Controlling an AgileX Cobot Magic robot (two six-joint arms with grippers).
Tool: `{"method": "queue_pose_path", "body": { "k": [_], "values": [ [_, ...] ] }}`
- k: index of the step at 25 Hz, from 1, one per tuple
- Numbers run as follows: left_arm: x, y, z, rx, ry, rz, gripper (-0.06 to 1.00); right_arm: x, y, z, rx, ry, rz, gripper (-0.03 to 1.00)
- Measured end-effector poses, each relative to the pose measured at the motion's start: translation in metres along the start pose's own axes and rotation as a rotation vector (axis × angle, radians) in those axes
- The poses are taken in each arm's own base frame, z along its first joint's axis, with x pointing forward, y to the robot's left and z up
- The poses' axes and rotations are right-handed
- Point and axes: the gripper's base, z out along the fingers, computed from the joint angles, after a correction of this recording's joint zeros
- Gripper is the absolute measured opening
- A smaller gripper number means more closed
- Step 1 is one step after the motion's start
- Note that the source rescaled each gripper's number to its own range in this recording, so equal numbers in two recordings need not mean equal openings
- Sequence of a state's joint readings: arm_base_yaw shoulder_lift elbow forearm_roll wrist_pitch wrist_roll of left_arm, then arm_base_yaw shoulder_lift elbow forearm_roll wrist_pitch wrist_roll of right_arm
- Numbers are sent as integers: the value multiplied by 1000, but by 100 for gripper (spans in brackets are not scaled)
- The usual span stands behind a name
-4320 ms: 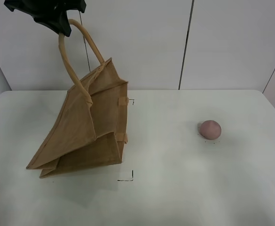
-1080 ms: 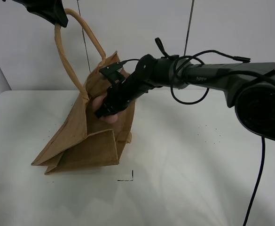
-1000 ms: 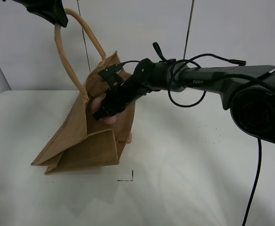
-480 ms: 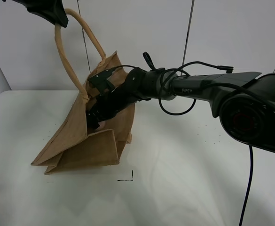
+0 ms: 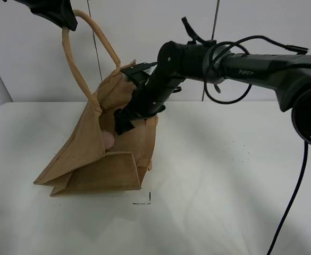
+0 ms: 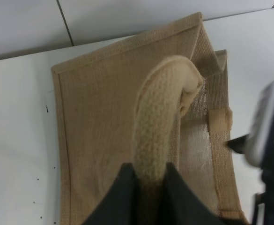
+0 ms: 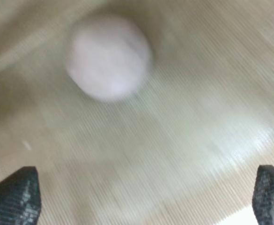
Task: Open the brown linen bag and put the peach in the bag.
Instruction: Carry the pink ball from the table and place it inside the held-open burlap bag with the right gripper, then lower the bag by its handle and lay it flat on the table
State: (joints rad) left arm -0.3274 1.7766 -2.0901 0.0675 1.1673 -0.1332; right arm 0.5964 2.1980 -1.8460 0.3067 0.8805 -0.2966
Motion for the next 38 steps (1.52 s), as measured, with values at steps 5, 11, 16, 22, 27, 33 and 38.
{"method": "queue_pose_path", "body": {
  "k": [5, 11, 16, 22, 27, 33, 38],
  "values": [
    [0, 0, 0, 0, 0, 0, 0, 13, -16, -10, 56, 138, 68, 100],
    [0, 0, 0, 0, 0, 0, 0, 24, -60, -22, 139, 176, 171, 100],
    [0, 0, 0, 0, 0, 0, 0, 45, -132, -46, 230, 172, 317, 100],
    [0, 0, 0, 0, 0, 1, 0, 85, -213, -82, 309, 156, 511, 100],
    [0, 0, 0, 0, 0, 1, 0, 109, -239, -98, 316, 194, 600, 100],
    [0, 0, 0, 0, 0, 1, 0, 117, -234, -103, 290, 261, 649, 100],
    [0, 0, 0, 0, 0, 1, 0, 130, -213, -120, 283, 284, 676, 100]
  ]
}}
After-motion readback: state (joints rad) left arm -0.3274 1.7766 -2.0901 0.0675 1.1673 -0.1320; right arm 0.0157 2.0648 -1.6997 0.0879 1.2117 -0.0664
